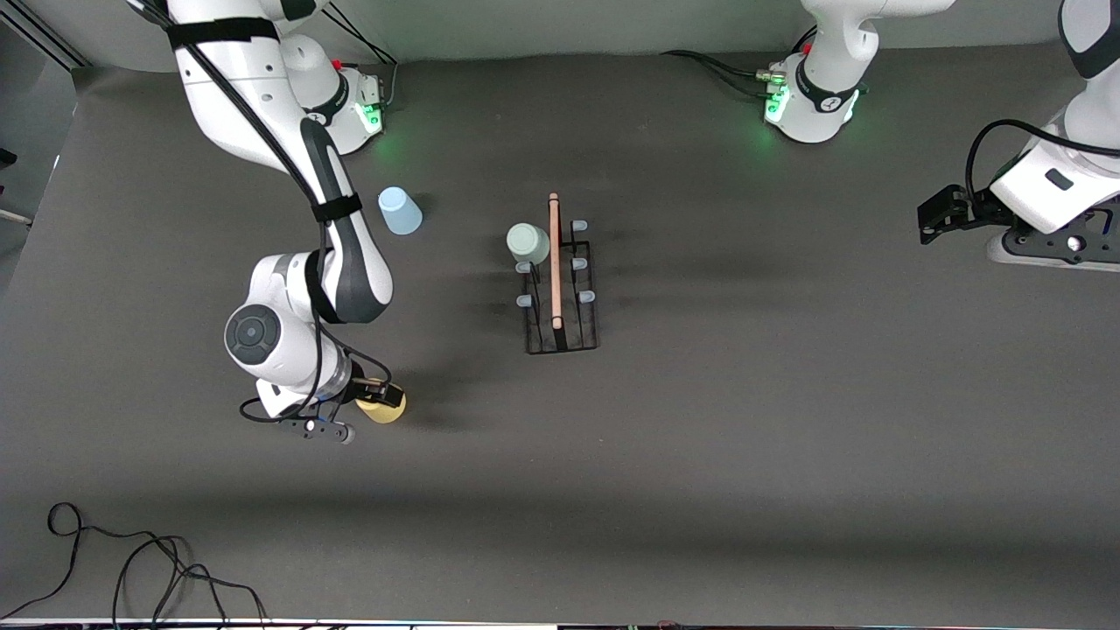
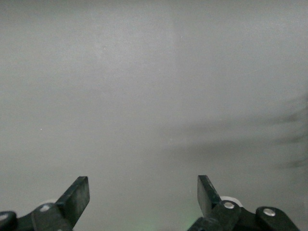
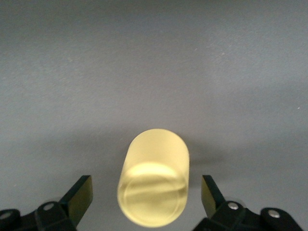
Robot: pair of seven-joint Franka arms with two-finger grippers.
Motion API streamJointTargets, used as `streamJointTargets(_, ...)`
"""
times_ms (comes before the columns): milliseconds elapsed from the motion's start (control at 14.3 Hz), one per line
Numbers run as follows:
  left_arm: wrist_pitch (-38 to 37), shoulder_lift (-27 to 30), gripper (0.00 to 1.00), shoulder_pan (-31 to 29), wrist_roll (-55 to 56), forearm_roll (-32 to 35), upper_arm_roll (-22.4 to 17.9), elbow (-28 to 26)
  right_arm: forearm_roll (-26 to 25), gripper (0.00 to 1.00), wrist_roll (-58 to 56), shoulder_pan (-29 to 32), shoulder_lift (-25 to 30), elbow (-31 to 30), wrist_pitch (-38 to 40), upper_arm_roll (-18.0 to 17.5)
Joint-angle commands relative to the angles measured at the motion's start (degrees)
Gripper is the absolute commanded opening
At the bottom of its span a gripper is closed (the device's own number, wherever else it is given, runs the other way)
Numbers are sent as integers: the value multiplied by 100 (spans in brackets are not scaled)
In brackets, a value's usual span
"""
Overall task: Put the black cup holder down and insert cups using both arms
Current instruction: 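Close the right gripper around the yellow cup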
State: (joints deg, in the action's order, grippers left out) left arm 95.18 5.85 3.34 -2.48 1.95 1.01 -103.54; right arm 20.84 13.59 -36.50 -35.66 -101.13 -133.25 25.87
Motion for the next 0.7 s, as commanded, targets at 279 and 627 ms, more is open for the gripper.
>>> streamJointTargets(279, -43, 39, 100, 36, -24, 25, -22, 27, 244, 90, -243, 100, -169, 173, -34, -47)
streamJointTargets(627, -43, 39, 100, 44, 20, 25, -4, 27, 465, 92, -252, 64, -213, 138, -34, -64)
